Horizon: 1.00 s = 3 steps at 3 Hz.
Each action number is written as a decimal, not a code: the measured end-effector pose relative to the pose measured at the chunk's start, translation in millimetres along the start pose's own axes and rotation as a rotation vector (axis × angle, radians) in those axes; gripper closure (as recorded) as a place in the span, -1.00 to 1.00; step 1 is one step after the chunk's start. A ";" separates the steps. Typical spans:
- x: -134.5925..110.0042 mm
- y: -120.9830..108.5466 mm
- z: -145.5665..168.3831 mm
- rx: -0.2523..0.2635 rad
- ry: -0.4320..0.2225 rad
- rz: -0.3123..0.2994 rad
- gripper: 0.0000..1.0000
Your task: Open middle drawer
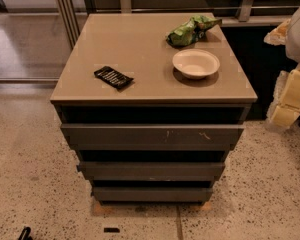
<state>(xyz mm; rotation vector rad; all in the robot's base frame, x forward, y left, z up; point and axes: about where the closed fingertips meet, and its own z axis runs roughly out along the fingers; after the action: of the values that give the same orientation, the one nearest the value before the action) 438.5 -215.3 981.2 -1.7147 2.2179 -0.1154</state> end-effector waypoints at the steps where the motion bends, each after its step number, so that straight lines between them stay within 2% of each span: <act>1: 0.1 0.1 0.5 0.000 -0.002 0.001 -1.00; 2: 4.6 5.7 18.9 0.008 -0.080 0.053 -1.00; 3: 16.1 31.0 67.7 -0.025 -0.194 0.202 -1.00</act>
Offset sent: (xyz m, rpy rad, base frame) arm 0.0008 -0.0036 -0.0613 0.2617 -0.0498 -0.0867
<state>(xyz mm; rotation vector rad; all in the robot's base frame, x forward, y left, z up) 427.2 -212.9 906.0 -1.4369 2.2380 0.1227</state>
